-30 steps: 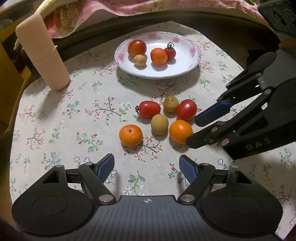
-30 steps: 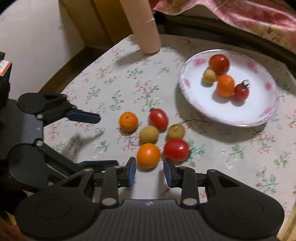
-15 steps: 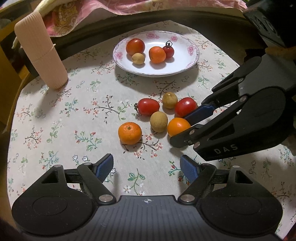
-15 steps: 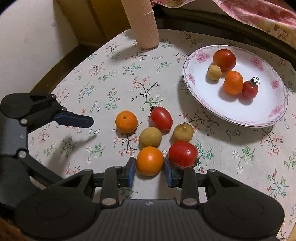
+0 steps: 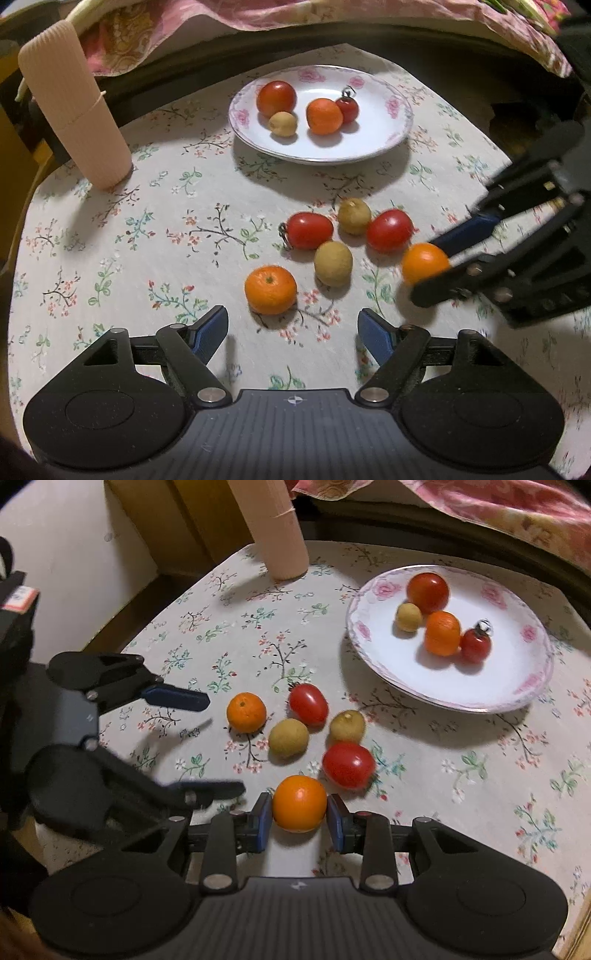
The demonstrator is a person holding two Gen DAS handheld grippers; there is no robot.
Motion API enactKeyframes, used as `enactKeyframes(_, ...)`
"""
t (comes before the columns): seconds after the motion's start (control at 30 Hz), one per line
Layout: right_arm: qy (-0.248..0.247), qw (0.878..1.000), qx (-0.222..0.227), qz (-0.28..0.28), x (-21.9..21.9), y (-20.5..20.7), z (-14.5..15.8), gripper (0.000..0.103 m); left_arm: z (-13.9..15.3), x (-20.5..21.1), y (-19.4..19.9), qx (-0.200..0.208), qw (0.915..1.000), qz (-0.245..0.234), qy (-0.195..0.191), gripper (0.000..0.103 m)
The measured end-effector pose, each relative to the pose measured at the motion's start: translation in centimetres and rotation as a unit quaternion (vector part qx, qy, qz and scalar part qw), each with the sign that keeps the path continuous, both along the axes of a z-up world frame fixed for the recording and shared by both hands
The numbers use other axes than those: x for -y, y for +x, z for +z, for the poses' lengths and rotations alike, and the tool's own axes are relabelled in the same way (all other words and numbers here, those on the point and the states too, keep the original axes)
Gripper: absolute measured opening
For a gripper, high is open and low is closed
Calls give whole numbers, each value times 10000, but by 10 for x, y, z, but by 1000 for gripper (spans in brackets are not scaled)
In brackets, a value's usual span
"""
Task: Organize fruits
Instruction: 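Grasp an orange tomato with the right tool while the left tool grasps a mandarin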
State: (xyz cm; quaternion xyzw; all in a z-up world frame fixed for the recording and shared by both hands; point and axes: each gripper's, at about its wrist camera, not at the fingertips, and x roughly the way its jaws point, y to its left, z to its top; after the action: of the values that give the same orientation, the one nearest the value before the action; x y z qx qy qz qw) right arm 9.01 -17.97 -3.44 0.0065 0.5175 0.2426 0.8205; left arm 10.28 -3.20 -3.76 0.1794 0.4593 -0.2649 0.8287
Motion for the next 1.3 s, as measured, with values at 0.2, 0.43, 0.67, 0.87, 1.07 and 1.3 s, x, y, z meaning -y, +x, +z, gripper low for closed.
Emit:
enactKeyframes(0.2, 23, 9999, -104, -107, 15, -4, -1, 33, -8, 6, 16, -43, 10000, 78, 9, 60)
enactKeyframes(0.43, 5, 9996, -187, -207, 21, -4, -4, 33, -8, 2, 25, -83, 9995, 249, -163, 56)
enactKeyframes(0.67, -92, 9996, -156, -214, 20, -2, -4, 33, -7, 2, 18, -30, 9994, 343, -66, 41)
enactKeyframes(0.87, -193, 9997, -99, -130, 16, -3, -5, 33, -1, 1, 2, -181, 9992, 346, -76, 40)
enactKeyframes(1.07, -317, 9993, -7, 175, 8, -13, -5, 33, 1, 7, -29, -291, 9994, 185, -14, 40)
enactKeyframes(1.3, -453, 9984, 116, 330, 5, -18, -6, 33, -7, 4, -43, -358, 9990, 262, 75, 44)
